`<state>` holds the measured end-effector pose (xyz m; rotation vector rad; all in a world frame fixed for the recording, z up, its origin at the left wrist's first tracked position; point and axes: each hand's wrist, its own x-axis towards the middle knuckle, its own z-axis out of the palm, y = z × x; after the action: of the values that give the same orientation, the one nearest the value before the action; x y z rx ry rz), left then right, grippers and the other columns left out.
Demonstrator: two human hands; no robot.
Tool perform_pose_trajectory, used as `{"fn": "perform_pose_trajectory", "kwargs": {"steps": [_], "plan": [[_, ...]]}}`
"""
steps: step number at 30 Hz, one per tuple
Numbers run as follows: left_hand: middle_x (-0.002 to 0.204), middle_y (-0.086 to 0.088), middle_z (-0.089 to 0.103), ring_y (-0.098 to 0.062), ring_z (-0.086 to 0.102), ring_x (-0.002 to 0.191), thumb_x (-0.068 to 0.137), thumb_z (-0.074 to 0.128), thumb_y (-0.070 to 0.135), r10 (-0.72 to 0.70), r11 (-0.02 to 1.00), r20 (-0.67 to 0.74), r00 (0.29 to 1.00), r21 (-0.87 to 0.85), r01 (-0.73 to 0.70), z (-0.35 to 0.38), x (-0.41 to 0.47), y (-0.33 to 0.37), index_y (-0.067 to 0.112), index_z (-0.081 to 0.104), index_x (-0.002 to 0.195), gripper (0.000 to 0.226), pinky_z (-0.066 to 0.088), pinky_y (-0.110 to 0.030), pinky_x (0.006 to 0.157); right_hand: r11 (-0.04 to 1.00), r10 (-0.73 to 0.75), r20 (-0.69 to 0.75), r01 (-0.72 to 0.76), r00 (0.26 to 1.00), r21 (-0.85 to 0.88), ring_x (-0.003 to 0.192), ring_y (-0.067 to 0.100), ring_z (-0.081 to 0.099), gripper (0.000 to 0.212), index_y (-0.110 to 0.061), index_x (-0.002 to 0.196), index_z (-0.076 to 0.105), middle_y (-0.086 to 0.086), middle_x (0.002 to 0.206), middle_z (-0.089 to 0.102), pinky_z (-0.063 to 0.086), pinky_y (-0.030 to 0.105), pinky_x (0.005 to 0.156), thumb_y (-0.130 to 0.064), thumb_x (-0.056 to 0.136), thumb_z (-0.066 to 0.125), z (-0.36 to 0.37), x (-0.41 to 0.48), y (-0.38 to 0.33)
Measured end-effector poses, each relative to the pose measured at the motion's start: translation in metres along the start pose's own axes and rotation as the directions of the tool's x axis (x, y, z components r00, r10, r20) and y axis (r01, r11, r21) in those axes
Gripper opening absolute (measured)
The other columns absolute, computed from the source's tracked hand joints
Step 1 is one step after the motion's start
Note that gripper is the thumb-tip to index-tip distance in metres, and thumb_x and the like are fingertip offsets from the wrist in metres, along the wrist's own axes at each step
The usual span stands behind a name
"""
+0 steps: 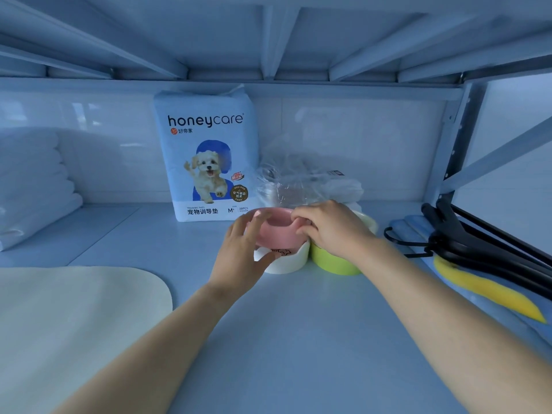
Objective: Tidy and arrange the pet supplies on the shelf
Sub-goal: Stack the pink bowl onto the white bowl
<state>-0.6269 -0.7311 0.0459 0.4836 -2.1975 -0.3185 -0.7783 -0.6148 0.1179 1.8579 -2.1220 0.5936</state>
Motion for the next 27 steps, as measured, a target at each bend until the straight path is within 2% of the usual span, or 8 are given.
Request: {"fn": "perform_pose_trajectory", "kwargs": {"steps": [3, 6, 11, 16, 19, 21, 24, 27], "plan": [[0.126, 0.005, 0.045, -0.018, 0.044, 0.108, 0.074, 0.075, 0.030, -0.009, 1.000, -0.018, 1.000, -0.018, 0.009, 0.002, 0.000, 0.001, 0.034, 0.038, 0.130, 0.067, 0.033, -0.021, 0.080, 1.000, -0.011, -0.032, 0.011, 0.999, 0.002, 0.097, 0.020, 0.058, 0.021, -0.023, 0.105, 0.063, -0.009, 0.105, 0.068, 0.046, 0.031, 0.077, -0.017, 0.085, 0.061, 0.004, -0.001, 0.002], [0.123, 0.008, 0.046, -0.014, 0.043, 0.107, 0.074, 0.075, 0.029, -0.022, 0.999, -0.033, 0.999, -0.033, 0.021, 0.002, -0.002, 0.000, 0.043, 0.035, 0.128, 0.069, 0.034, -0.020, 0.080, 1.000, -0.027, -0.032, 0.027, 0.999, -0.016, 0.096, 0.021, 0.056, 0.028, -0.026, 0.112, 0.059, -0.004, 0.107, 0.065, 0.046, 0.033, 0.077, -0.022, 0.084, 0.061, 0.008, -0.002, 0.002], [0.118, 0.017, 0.042, -0.008, 0.042, 0.106, 0.075, 0.075, 0.031, -0.014, 0.998, -0.040, 0.999, -0.067, 0.011, 0.001, -0.001, -0.001, 0.049, 0.035, 0.126, 0.068, 0.032, -0.003, 0.073, 0.999, -0.030, -0.027, 0.029, 0.999, -0.018, 0.089, 0.017, 0.053, 0.026, -0.028, 0.102, 0.060, -0.008, 0.096, 0.061, 0.037, 0.028, 0.067, -0.030, 0.078, 0.068, 0.012, 0.003, 0.002], [0.139, 0.006, 0.026, -0.016, 0.041, 0.121, 0.078, 0.072, 0.034, 0.035, 0.999, -0.055, 0.998, 0.022, -0.034, 0.007, -0.004, -0.003, 0.051, 0.031, 0.129, 0.067, 0.042, -0.022, 0.070, 0.999, -0.014, -0.033, 0.015, 0.999, 0.032, 0.096, 0.015, 0.054, 0.036, -0.032, 0.115, 0.057, -0.009, 0.108, 0.057, 0.046, 0.033, 0.076, -0.031, 0.081, 0.066, 0.016, -0.005, 0.002], [0.142, 0.001, 0.022, -0.011, 0.034, 0.124, 0.076, 0.073, 0.032, 0.103, 0.994, -0.072, 0.992, 0.035, -0.100, 0.006, -0.005, -0.007, 0.046, 0.032, 0.129, 0.069, 0.042, -0.021, 0.069, 0.999, -0.035, -0.033, 0.035, 0.999, 0.000, 0.099, 0.019, 0.055, 0.046, -0.029, 0.126, 0.050, -0.007, 0.118, 0.050, 0.047, 0.034, 0.078, -0.035, 0.083, 0.065, 0.021, -0.011, 0.000], [0.140, 0.001, 0.023, -0.013, 0.040, 0.115, 0.074, 0.076, 0.031, 0.102, 0.993, -0.079, 0.992, 0.062, -0.098, 0.003, -0.005, -0.012, 0.040, 0.031, 0.128, 0.071, 0.046, -0.024, 0.065, 0.997, -0.052, -0.047, 0.050, 0.998, -0.055, 0.100, 0.024, 0.055, 0.046, -0.025, 0.127, 0.050, -0.003, 0.121, 0.048, 0.046, 0.033, 0.079, -0.035, 0.084, 0.064, 0.026, -0.014, -0.001], [0.128, 0.003, 0.029, -0.013, 0.047, 0.098, 0.069, 0.079, 0.032, -0.001, 1.000, -0.137, 0.991, 0.008, 0.002, -0.001, -0.005, -0.018, 0.029, 0.031, 0.122, 0.071, 0.056, -0.037, 0.067, 0.996, -0.048, -0.070, 0.042, 0.996, -0.084, 0.099, 0.025, 0.054, 0.044, -0.024, 0.127, 0.051, -0.001, 0.122, 0.048, 0.043, 0.032, 0.078, -0.034, 0.085, 0.063, 0.029, -0.016, -0.003], [0.119, 0.012, 0.028, -0.011, 0.047, 0.105, 0.067, 0.080, 0.039, -0.167, 0.982, -0.116, 0.979, -0.111, 0.154, 0.002, -0.008, -0.018, 0.035, 0.025, 0.118, 0.075, 0.054, -0.042, 0.078, 0.996, -0.037, -0.088, 0.030, 0.995, -0.079, 0.099, 0.025, 0.054, 0.043, -0.023, 0.125, 0.052, -0.001, 0.123, 0.049, 0.037, 0.028, 0.074, -0.032, 0.085, 0.064, 0.030, -0.016, -0.004]]}}
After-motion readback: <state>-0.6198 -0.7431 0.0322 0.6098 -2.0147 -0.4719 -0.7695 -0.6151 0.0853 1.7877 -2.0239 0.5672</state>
